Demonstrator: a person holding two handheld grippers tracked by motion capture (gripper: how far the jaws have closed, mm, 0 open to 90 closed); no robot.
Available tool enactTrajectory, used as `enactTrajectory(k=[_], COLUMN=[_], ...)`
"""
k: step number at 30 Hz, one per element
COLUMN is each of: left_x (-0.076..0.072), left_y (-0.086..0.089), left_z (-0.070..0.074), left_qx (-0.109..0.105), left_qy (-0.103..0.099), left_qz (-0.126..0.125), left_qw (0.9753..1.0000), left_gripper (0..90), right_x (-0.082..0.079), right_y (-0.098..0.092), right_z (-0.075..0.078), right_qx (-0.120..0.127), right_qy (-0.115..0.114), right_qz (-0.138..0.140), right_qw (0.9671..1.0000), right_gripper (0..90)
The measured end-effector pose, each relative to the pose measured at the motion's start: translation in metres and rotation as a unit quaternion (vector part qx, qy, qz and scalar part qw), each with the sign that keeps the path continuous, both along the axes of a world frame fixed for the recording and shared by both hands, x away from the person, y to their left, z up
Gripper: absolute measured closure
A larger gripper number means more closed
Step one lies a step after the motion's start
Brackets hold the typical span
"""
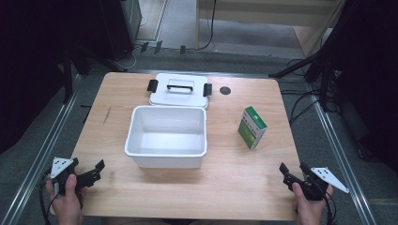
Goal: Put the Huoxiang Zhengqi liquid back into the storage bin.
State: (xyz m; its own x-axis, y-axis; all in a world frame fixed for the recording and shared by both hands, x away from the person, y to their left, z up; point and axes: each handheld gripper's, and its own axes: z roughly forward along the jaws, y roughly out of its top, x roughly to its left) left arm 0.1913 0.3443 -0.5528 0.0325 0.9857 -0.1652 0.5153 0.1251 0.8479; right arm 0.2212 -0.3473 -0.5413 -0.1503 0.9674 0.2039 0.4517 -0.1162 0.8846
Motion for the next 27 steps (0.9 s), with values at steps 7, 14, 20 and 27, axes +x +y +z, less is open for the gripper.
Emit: enactTrajectory(k=[7,14,20,27], left_x=[-0.001,-0.001,0.0,0.0], left_y=[0.001,0.001,0.003,0.003], left_z=[0.0,0.0,0.0,0.0], left_qx=[-0.004,-0.007,-0.016,-0.014], left_qy=[-0.001,-0.003,0.001,0.004], left_qz=[0.002,0.001,-0.003,-0.007], left_qw=[1.0,1.0,0.9999,0.9999], left_gripper=[1.5,1.5,1.5,1.5], right_x=[0.001,0.001,0.011,0.033], right_y=[0.003,0.008,0.027,0.047], right_z=[0.001,0.008,0.016,0.039], right_qx=[-0.011,-0.043,-0.107,-0.166], right_qy=[0.025,0.056,0.109,0.173], right_qz=[0.015,0.047,0.099,0.142], right_qw=[0.9995,0.9964,0.9833,0.9604], right_gripper=[15.9,16.8,16.9,16.8])
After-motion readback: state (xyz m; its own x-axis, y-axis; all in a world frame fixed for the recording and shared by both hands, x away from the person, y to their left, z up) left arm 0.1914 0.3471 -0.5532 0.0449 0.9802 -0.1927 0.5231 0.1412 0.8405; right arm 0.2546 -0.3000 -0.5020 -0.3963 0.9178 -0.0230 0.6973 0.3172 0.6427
